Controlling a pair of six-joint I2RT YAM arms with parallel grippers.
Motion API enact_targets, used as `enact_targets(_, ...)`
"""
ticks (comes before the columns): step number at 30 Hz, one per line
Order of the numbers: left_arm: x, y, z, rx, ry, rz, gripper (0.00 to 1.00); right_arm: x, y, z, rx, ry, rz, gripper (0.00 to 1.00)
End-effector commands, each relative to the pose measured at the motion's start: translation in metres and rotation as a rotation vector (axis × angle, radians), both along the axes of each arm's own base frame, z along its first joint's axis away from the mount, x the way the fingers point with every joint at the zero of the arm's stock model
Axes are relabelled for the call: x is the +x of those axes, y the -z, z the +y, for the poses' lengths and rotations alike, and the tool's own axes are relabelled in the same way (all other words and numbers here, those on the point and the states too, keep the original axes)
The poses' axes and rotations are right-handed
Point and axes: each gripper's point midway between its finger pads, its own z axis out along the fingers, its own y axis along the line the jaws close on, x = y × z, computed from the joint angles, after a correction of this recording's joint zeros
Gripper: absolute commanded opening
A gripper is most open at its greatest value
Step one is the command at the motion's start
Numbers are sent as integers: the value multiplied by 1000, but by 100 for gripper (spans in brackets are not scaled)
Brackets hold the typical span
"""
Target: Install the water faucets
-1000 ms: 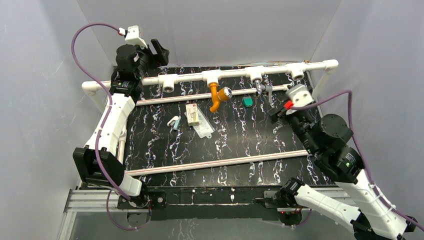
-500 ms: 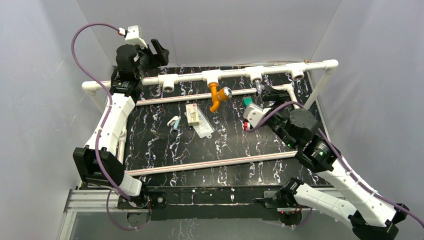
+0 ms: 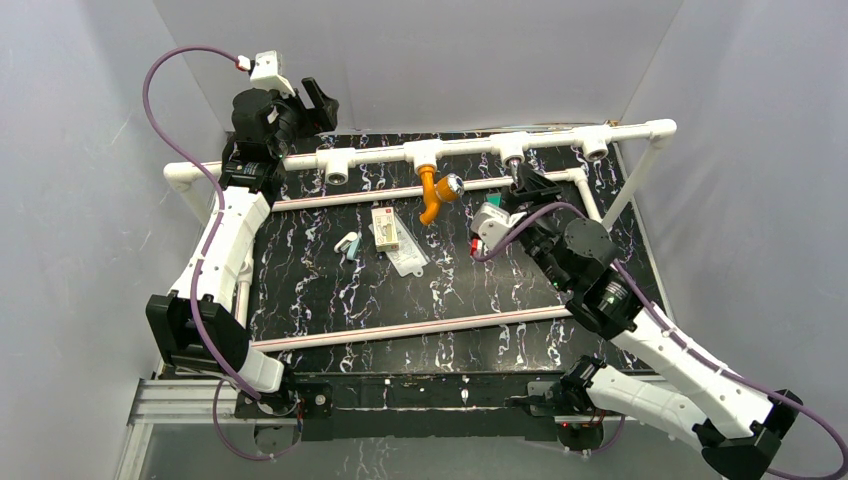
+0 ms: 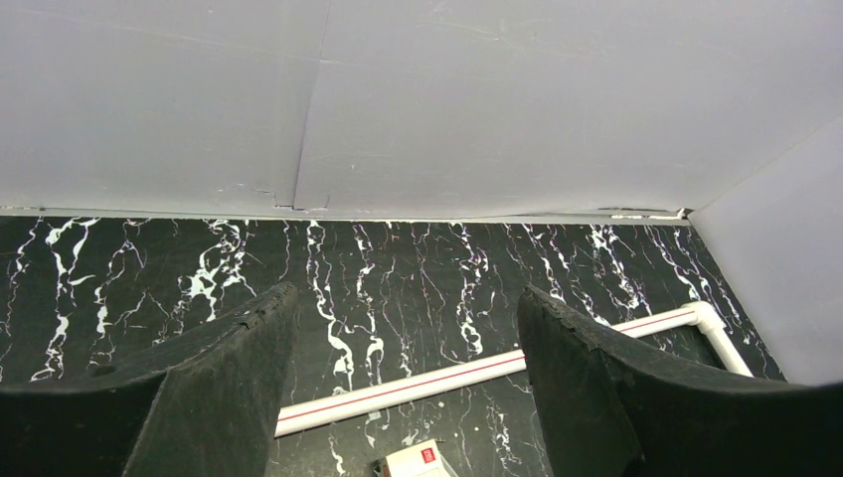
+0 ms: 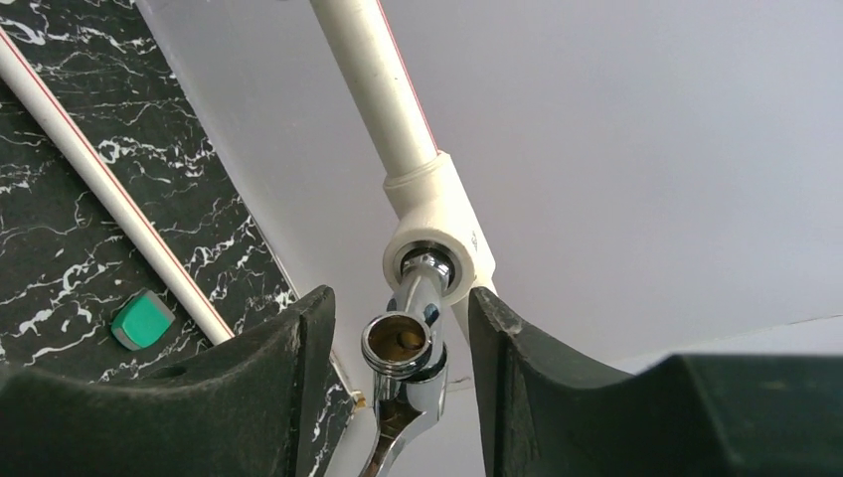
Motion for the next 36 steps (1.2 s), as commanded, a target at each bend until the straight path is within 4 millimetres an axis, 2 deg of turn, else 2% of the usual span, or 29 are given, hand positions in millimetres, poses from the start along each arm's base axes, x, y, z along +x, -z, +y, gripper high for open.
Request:
enact_targets(1,-30,174,12,64,-12,521,78,6,-18,-7,63,60,-73,58)
enact_targets(11,-30,174,12,61,-10,522,78,14,-6,-6,115,95,-56,45)
enact_targets(15,-30,174,12,62,-11,521,78,19,-3,-2,142,104,-42,36)
enact_targets(21,-30,174,12,62,-11,521,78,25,-1,-2,206,133,-11,1)
enact_targets(28,-30,173,12,58,-8,519,78,22,0,8,512,78,144,1)
enact_targets(32,-30,171,12,58,-10,514,78,19,1,18,754,38,273,1)
enact_targets(36,-30,172,12,57,-7,517,78,13,-10,26,1031,-17,390,1)
